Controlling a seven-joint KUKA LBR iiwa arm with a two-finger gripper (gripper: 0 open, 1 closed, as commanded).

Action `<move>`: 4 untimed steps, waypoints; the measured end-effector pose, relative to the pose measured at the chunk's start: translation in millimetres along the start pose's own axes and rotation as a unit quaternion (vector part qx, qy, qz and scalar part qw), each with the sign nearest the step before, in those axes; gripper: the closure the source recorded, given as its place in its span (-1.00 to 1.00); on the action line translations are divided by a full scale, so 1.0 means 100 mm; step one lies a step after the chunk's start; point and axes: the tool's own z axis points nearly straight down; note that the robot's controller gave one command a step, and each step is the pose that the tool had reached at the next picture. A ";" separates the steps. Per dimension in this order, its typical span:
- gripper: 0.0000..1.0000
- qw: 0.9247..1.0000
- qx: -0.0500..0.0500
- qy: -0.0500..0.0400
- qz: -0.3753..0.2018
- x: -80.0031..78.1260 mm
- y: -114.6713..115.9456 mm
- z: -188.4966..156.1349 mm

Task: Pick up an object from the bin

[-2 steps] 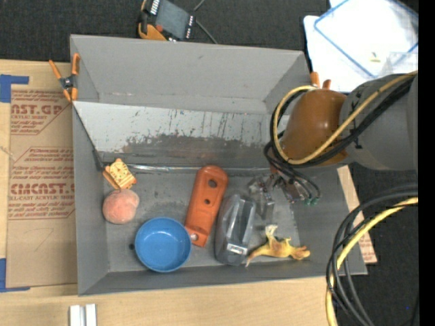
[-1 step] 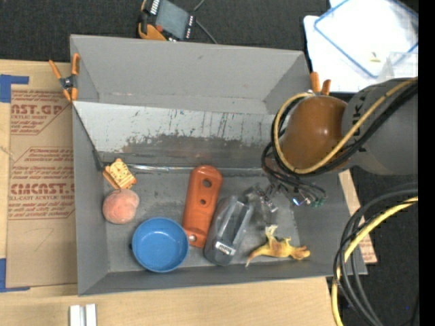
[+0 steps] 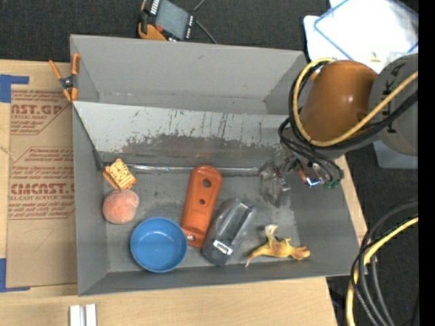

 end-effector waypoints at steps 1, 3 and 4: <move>1.00 0.995 0.001 -0.001 -0.100 0.24 -0.11 -1.05; 1.00 0.998 0.003 -0.004 -0.057 0.38 0.22 0.00; 1.00 0.998 0.005 -0.010 -0.070 0.37 0.27 0.07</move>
Offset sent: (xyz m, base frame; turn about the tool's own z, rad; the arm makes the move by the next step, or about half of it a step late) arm -0.0368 0.0282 -0.0304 0.0237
